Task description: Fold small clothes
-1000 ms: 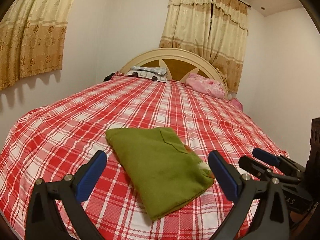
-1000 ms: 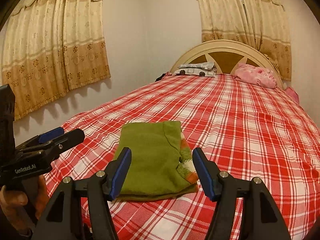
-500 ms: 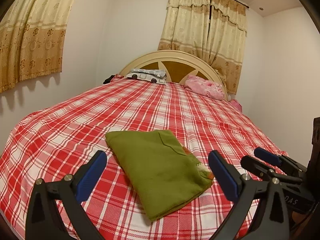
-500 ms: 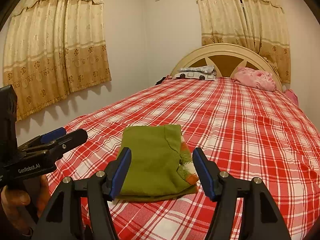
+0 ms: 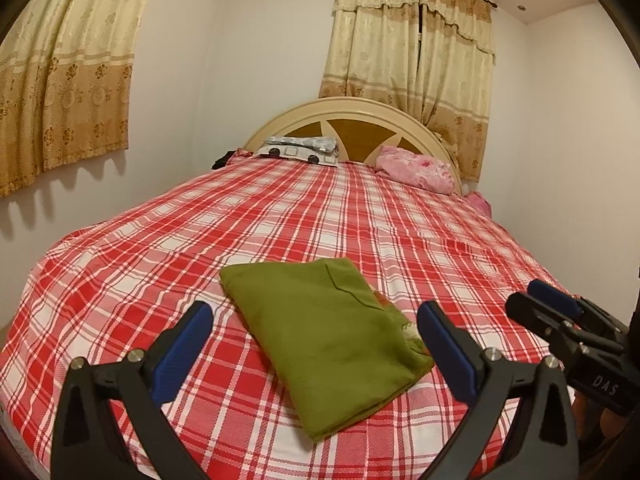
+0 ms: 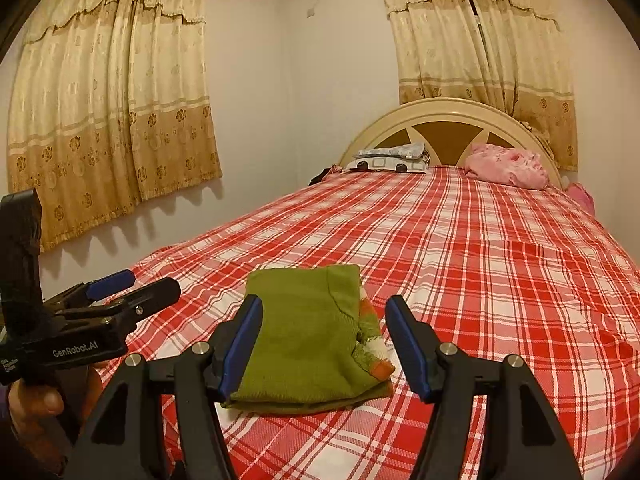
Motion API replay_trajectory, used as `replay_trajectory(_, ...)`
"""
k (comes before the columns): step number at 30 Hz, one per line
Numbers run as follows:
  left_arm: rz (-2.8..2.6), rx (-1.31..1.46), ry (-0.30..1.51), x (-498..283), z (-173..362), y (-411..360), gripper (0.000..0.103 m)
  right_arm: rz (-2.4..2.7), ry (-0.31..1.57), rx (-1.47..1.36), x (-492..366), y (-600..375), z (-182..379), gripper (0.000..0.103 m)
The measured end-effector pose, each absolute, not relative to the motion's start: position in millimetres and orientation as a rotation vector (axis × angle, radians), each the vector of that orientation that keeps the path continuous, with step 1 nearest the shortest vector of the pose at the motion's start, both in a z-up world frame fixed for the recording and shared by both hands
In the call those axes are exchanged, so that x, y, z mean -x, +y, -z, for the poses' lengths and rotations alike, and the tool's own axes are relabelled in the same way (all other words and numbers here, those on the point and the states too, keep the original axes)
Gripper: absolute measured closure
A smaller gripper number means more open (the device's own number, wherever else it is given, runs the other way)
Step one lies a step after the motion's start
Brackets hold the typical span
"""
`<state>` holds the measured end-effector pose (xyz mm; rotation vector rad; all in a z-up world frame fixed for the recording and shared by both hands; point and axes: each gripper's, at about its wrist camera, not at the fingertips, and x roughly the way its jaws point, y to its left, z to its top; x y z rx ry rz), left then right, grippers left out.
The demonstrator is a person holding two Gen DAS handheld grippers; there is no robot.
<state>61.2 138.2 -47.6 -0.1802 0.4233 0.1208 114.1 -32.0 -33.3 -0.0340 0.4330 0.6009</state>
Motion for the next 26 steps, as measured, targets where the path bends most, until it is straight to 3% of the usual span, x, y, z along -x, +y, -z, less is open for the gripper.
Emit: replay_trajectory(26, -0.177, 0.149, 0.355, -54, 42, 145, 0.000, -0.626, 0.444, 0.038, -107, -27, 40, 0.038)
